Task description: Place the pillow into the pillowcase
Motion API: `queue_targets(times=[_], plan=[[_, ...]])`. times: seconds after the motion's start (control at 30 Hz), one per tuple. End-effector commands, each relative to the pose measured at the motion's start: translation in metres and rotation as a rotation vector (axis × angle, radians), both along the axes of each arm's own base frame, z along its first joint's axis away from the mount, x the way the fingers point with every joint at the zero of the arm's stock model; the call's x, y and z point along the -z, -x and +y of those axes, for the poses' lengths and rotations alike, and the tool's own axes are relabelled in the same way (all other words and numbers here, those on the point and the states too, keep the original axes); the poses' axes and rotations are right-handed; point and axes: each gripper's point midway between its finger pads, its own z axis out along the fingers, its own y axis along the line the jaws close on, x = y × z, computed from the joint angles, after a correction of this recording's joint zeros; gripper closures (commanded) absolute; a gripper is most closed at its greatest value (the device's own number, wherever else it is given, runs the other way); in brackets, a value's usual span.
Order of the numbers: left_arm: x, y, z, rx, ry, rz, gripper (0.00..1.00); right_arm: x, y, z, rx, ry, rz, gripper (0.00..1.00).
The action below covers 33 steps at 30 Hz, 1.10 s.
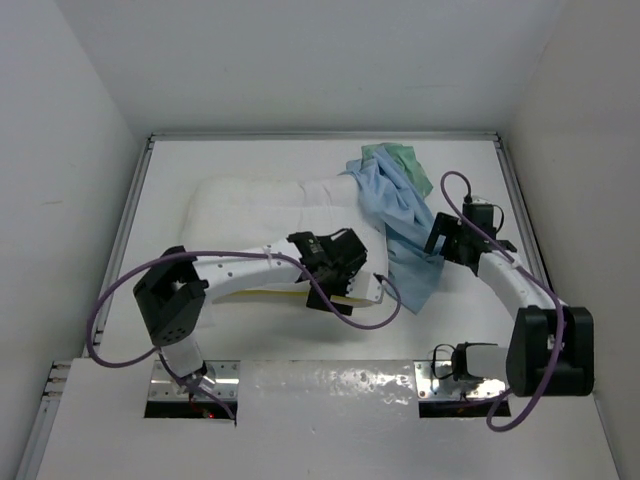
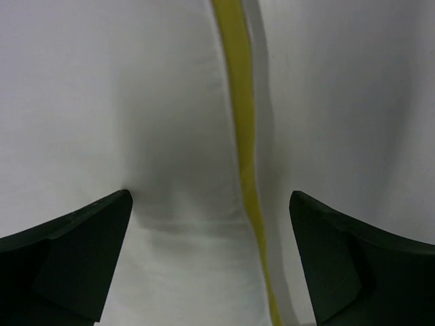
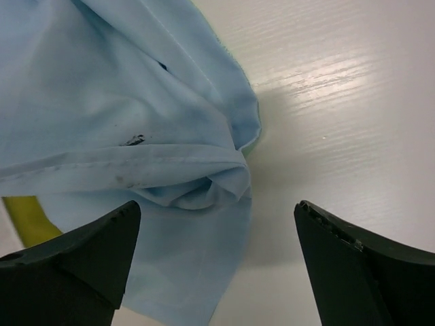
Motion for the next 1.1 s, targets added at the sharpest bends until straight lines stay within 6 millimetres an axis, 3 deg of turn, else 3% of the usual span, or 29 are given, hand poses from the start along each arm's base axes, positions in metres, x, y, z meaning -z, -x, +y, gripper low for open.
queue_targets(times=[0.0, 0.07, 0.17, 0.2, 0.23, 0.27, 0.3, 0.33, 0.37, 0.43, 0.47, 0.53, 0.57, 0.63, 0.67, 0.73, 0.9, 0.97, 1.07], plan=[[0.022, -0.017, 0.005, -0.053, -0.036, -0.116, 0.0, 0.006, -0.02, 0.008, -0.064, -0.023, -0.048, 0.08], [0.046, -0.024, 0.012, -0.1, -0.085, -0.142, 0.0, 0.012, -0.024, 0.012, -0.083, -0.039, -0.065, 0.11], [0.078, -0.023, 0.024, -0.108, -0.131, -0.145, 0.03, 0.022, -0.028, 0.016, -0.096, -0.058, -0.081, 0.28], [0.083, -0.025, 0.026, -0.117, -0.122, -0.149, 0.11, 0.023, -0.031, 0.018, -0.1, -0.066, -0.092, 0.35], [0.083, -0.029, 0.018, -0.133, -0.067, -0.161, 0.18, 0.025, -0.037, 0.02, -0.104, -0.077, -0.105, 0.51], [0.084, -0.03, 0.015, -0.141, -0.047, -0.157, 0.3, 0.026, -0.039, 0.022, -0.109, -0.087, -0.113, 0.61], [0.081, -0.032, 0.011, -0.152, -0.026, -0.152, 0.59, 0.027, -0.041, 0.024, -0.106, -0.102, -0.114, 0.75], [0.077, -0.033, 0.005, -0.184, 0.002, -0.144, 0.81, 0.031, -0.042, 0.024, -0.1, -0.108, -0.108, 1.0], [0.065, -0.041, -0.004, -0.22, 0.046, -0.161, 1.0, 0.032, -0.042, 0.025, -0.1, -0.114, -0.101, 1.0], [0.047, -0.049, -0.013, -0.255, 0.112, -0.15, 1.0, 0.023, -0.04, 0.03, -0.131, -0.121, -0.098, 1.0], [0.021, -0.057, -0.024, -0.293, 0.191, -0.157, 1.0, 0.018, -0.037, 0.031, -0.156, -0.109, -0.102, 1.0], [-0.005, -0.069, -0.029, -0.357, 0.279, -0.106, 1.0, 0.0, -0.026, 0.039, -0.2, -0.057, -0.116, 1.0], [-0.032, -0.09, -0.032, -0.395, 0.342, -0.112, 1.0, -0.005, -0.021, 0.042, -0.233, -0.03, -0.126, 1.0], [-0.042, -0.101, -0.031, -0.422, 0.347, -0.09, 1.0, -0.015, -0.008, 0.064, -0.334, 0.0, -0.135, 1.0], [-0.056, -0.111, -0.033, -0.431, 0.361, -0.119, 1.0, -0.027, 0.001, 0.078, -0.416, 0.026, -0.16, 1.0], [-0.065, -0.122, -0.038, -0.409, 0.356, -0.156, 1.0, -0.036, 0.008, 0.084, -0.448, 0.064, -0.177, 1.0], [-0.057, -0.131, -0.036, -0.378, 0.279, -0.191, 1.0, -0.064, 0.02, 0.086, -0.485, 0.08, -0.207, 1.0], [-0.04, -0.132, -0.032, -0.361, 0.234, -0.198, 1.0, -0.075, 0.024, 0.09, -0.525, 0.074, -0.222, 1.0], [-0.022, -0.134, -0.042, -0.336, 0.25, -0.197, 1.0, -0.089, 0.037, 0.11, -0.626, -0.009, -0.267, 1.0]])
